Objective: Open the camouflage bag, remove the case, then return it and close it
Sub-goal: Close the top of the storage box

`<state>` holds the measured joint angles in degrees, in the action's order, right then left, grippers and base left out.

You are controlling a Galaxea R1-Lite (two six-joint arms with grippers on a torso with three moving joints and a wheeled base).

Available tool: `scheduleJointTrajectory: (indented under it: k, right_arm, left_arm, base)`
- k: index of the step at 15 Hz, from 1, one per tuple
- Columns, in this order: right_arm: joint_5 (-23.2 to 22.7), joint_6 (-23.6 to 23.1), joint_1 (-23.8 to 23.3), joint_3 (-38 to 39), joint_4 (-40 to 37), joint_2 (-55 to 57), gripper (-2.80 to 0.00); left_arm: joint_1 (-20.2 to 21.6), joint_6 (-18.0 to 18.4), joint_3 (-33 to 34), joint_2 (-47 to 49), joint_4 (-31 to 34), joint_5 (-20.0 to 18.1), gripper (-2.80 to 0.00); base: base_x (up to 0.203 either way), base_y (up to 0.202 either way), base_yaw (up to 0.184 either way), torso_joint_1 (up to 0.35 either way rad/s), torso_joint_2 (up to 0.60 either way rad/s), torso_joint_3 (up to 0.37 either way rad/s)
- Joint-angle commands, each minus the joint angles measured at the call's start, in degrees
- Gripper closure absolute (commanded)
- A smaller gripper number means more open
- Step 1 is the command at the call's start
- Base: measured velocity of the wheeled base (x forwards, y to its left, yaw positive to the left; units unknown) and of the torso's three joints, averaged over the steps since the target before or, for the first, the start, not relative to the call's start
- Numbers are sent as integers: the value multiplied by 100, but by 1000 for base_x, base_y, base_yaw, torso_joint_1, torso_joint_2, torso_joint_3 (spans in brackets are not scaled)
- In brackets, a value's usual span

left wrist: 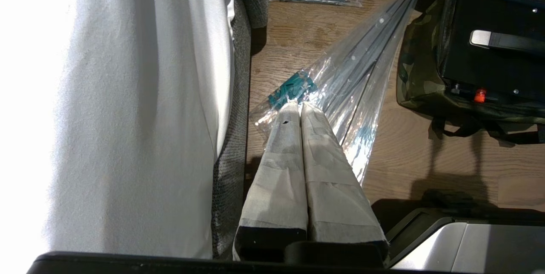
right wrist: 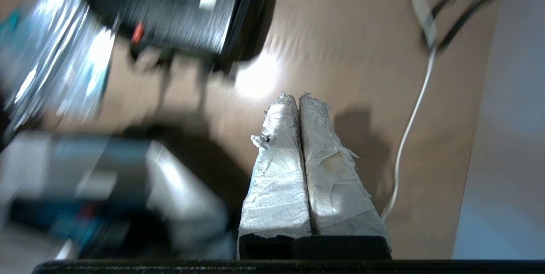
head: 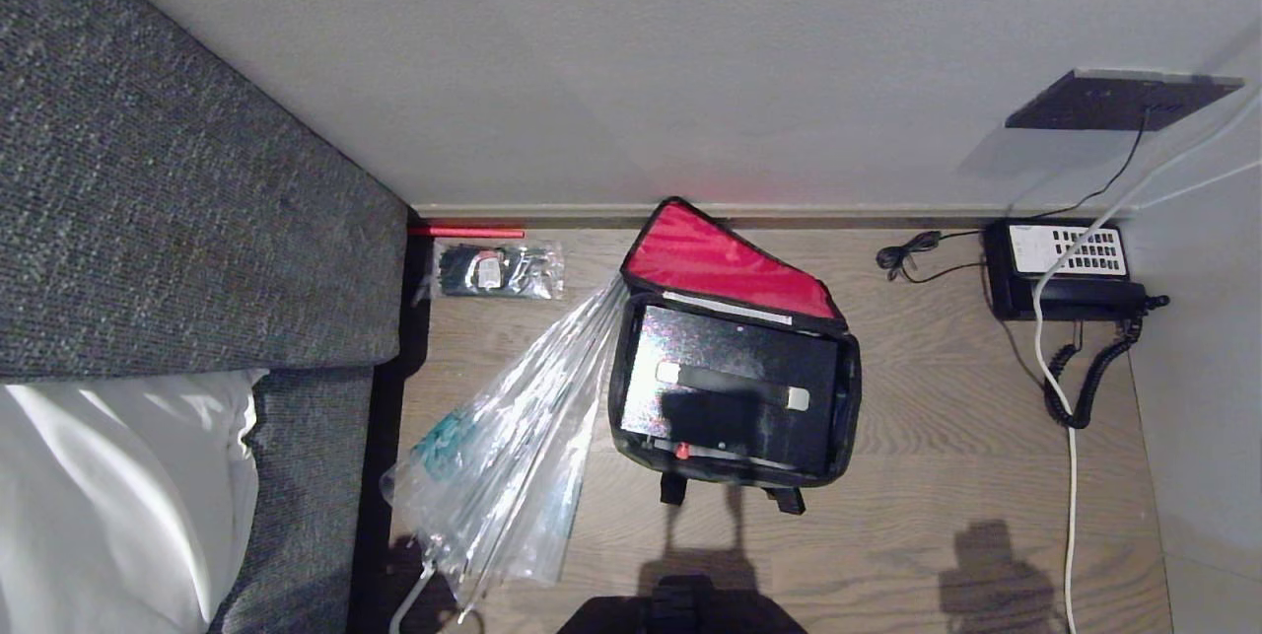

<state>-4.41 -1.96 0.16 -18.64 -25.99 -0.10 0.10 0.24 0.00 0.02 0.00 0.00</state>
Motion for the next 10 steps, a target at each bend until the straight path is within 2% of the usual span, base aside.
scheduleJointTrajectory:
  k: [1,3,6,8,10]
  right_arm:
    - [-221,26,2,-725,-1515,-161,0]
    - [-743,46,2,-1072,-2104,-149,0]
    - [-771,61,2,-1189,-2268,109,0]
    - [-862,170,-2,-1416,-2171,985,0]
    - [-998,169,-6,-1614,-1747,2019,0]
  left_arm:
    - [8,2,0,-2,0,0,0]
    - [-1,2,0,-2,0,0,0]
    - [3,2,0,-2,0,0,0]
    - [3,2,0,-2,0,0,0]
    - [8,2,0,-2,0,0,0]
  base:
    - [0,0,0,0,0,0]
    - [0,0,0,0,0,0]
    - [0,0,0,0,0,0]
    - [0,0,0,0,0,0]
    - [0,0,0,0,0,0]
